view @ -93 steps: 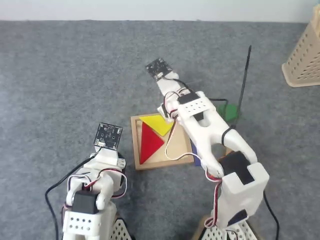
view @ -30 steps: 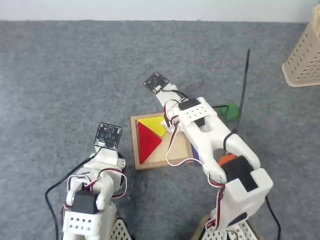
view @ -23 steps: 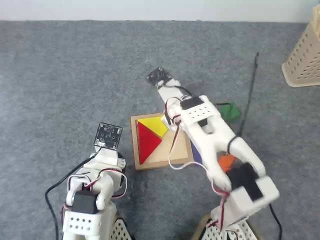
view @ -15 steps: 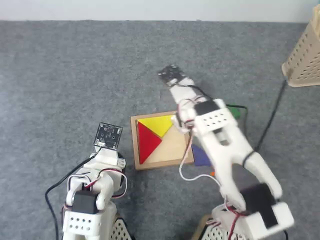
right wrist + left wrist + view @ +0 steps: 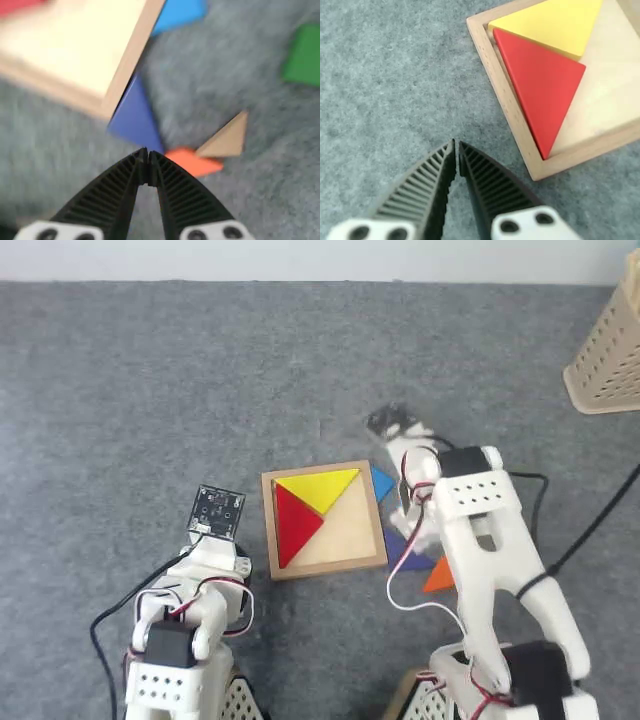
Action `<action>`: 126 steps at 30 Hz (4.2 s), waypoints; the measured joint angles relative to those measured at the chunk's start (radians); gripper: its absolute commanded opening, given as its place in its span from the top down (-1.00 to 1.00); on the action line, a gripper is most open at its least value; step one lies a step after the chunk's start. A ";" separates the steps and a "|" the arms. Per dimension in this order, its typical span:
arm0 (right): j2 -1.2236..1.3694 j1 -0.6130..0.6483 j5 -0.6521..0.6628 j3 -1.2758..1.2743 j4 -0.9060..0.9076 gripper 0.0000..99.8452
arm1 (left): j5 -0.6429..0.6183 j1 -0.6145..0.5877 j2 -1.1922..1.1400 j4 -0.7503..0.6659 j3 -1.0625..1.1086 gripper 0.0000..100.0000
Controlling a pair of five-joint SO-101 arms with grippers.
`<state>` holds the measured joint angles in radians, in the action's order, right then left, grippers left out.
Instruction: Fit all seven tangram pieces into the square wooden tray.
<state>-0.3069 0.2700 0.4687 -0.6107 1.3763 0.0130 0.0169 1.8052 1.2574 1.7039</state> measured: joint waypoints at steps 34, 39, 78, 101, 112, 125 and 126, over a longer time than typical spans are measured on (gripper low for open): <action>-0.005 -0.153 -0.416 -0.305 -0.221 0.64 | 0.000 0.000 0.000 0.000 0.000 0.98; -0.025 -0.150 -0.462 -0.367 -0.310 0.64 | 0.000 0.000 0.000 0.000 0.000 0.98; 0.281 -0.189 -0.339 -0.066 -0.348 0.99 | 0.000 0.000 0.000 0.000 0.000 0.98; 0.582 0.187 -0.453 0.503 -0.192 0.98 | 0.000 0.000 0.000 0.000 0.000 0.98; 0.703 0.213 -0.483 0.589 -0.166 0.74 | 0.000 0.000 0.000 0.000 0.000 0.98; 0.701 0.229 -0.485 0.597 -0.140 0.58 | 0.000 0.002 0.000 0.000 0.000 0.98; 0.695 0.230 -0.485 0.597 -0.140 0.58 | 0.000 0.002 0.000 0.000 0.000 0.98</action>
<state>0.3882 0.5002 -0.0161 -0.0138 1.2367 0.0130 0.0184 1.8052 1.2574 1.7039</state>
